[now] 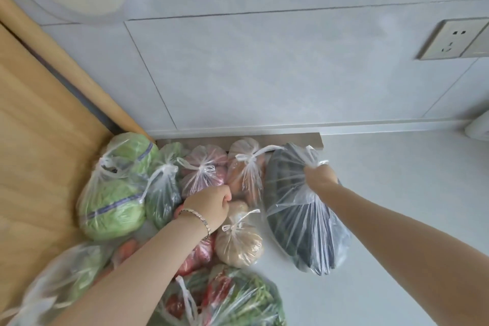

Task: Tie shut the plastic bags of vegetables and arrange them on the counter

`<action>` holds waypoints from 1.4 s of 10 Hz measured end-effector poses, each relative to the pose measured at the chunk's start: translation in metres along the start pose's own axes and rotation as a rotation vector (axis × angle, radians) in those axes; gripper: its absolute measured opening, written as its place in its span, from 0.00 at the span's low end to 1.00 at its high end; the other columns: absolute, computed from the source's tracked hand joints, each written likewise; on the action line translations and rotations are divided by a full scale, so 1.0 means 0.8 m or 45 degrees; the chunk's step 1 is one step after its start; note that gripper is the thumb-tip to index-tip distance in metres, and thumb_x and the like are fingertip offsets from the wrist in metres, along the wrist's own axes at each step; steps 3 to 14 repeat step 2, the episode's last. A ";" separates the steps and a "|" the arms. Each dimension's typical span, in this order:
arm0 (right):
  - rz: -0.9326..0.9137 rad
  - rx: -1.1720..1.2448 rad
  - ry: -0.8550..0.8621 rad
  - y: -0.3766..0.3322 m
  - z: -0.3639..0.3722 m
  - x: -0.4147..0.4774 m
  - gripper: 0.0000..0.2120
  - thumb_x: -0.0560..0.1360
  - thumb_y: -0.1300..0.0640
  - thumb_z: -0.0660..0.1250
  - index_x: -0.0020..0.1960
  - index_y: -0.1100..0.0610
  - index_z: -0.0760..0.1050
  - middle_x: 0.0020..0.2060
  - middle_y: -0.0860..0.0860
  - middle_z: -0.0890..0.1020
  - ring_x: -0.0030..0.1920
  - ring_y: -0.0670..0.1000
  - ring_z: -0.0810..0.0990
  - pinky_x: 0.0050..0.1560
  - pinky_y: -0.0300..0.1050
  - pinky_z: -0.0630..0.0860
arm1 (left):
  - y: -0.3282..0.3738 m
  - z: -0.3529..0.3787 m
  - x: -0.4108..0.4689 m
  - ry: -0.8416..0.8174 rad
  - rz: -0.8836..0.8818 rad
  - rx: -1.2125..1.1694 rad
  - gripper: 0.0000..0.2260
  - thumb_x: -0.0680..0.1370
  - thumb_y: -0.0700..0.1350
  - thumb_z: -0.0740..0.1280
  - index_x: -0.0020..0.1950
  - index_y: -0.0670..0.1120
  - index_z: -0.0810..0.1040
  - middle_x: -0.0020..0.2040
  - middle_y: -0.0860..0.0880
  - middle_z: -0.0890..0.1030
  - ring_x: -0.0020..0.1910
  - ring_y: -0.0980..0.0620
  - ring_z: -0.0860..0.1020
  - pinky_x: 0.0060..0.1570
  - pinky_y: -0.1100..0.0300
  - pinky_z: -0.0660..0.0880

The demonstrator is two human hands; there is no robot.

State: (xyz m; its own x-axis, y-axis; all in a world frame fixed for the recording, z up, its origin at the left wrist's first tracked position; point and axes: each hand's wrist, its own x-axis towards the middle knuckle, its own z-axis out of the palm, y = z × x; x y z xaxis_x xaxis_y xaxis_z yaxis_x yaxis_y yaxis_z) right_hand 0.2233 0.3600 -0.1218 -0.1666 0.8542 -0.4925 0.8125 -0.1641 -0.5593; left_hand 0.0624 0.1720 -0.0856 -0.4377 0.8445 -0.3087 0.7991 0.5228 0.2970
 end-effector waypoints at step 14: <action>-0.116 -0.382 -0.017 0.003 -0.008 -0.031 0.16 0.74 0.57 0.57 0.57 0.66 0.69 0.45 0.56 0.76 0.38 0.52 0.73 0.35 0.39 0.69 | 0.016 -0.022 0.009 0.001 0.118 -0.005 0.10 0.77 0.41 0.56 0.51 0.49 0.75 0.52 0.48 0.80 0.50 0.47 0.77 0.49 0.58 0.72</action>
